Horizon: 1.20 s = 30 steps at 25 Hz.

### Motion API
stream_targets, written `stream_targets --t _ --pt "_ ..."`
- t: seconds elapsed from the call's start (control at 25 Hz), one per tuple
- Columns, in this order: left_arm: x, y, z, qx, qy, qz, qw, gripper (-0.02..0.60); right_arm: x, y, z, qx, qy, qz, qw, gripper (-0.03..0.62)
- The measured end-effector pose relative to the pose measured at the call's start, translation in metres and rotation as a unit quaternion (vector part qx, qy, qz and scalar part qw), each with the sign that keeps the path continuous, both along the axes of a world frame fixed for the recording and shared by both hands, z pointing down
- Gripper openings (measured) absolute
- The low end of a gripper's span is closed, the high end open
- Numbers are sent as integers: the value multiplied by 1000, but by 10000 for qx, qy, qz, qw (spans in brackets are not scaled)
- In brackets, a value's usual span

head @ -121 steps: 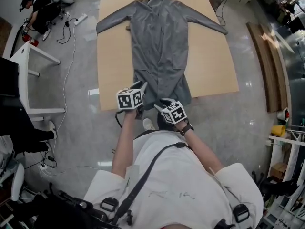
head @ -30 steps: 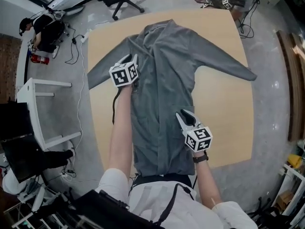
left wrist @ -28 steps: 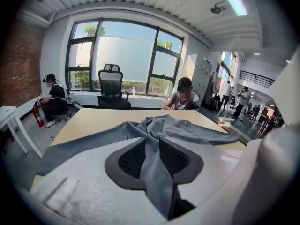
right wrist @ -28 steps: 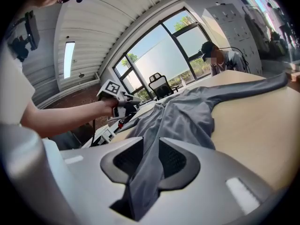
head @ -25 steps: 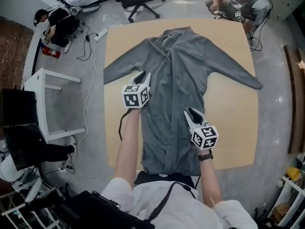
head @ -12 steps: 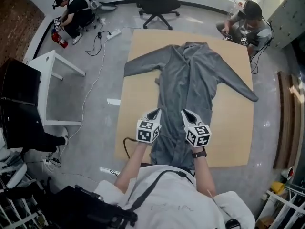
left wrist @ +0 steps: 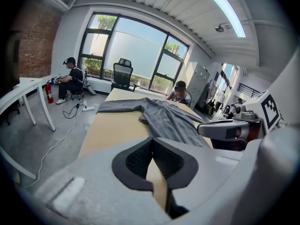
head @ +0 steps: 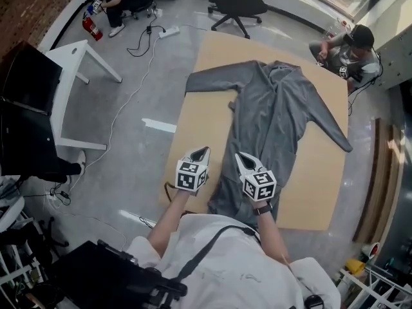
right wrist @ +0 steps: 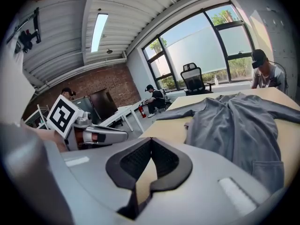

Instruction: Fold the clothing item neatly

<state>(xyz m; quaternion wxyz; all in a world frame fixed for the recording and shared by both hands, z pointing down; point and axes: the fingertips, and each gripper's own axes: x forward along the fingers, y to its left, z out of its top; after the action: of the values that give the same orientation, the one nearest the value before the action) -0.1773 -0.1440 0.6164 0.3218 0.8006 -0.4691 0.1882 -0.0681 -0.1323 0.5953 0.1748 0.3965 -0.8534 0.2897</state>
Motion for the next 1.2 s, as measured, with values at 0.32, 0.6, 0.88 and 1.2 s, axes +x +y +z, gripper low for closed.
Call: stream_targets --t 0.32,0.6,0.88,1.2 --pt "-76 -55 31 -255 -3 -811 9964 0 -42 -19 7 -87 82 -399 9991 -2" --pt "-126 -127 74 -412 -241 -1188 9918 2 -46 -48 20 -212 152 -370 9990 -2" --pt "-155 -200 102 -440 -414 -1349 9890 13 -41 -73 31 -274 176 -360 9988 -2" --pt "-134 -262 143 -948 -33 -620 9936 173 -24 -78 42 -489 123 -147 9986 -2"
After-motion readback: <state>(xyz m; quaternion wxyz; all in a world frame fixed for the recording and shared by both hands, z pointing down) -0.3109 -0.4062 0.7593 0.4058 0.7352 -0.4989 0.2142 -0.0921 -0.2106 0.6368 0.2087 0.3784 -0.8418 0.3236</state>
